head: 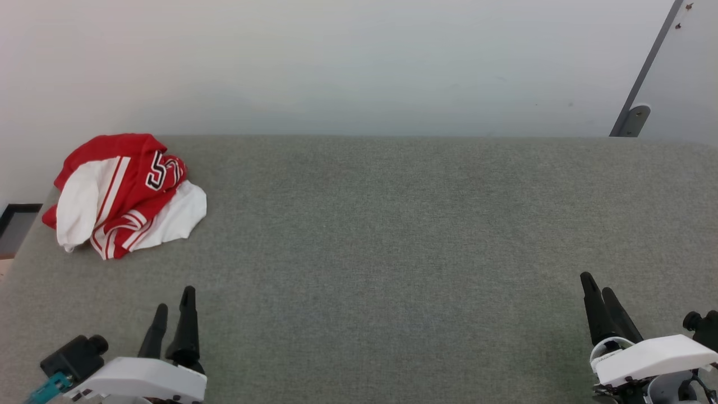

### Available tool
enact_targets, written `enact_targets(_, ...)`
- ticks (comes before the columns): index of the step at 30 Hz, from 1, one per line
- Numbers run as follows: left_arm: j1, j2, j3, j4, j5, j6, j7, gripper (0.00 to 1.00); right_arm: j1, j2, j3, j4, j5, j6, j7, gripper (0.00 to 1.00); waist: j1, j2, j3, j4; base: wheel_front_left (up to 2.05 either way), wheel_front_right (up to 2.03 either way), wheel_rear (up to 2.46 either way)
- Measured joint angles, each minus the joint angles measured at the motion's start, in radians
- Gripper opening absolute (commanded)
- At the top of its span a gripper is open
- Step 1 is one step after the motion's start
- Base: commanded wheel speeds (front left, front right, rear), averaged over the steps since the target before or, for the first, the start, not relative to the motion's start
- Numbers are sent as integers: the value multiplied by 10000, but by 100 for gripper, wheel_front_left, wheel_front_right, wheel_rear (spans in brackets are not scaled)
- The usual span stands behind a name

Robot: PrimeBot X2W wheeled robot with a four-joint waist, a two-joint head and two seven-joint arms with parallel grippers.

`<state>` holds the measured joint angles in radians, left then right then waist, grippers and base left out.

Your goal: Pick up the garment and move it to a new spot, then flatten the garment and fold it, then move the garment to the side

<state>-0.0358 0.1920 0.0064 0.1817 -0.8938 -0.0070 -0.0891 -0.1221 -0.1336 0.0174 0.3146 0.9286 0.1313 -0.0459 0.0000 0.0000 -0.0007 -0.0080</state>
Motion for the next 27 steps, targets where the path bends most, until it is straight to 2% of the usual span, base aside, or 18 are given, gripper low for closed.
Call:
enact_targets(7, 9, 113, 0, -77, 1030, -23, -190, 100, -94, -73, -17, 13, -955, 0, -132, 100, 0, 0, -40, -5, 0, 0, 0)
enact_targets(19, 180, 257, 151, -259, 2322, -617, -527, 100, -92, -228, -46, -104, -2284, 0, -263, 100, 0, 0, -137, -48, 0, 0, 0)
enact_targets(27, 257, 313, 173, -332, 3162, -863, -736, 100, -76, -345, -71, -245, -2947, 0, -414, 100, 0, 0, -204, -77, 0, 0, 0)
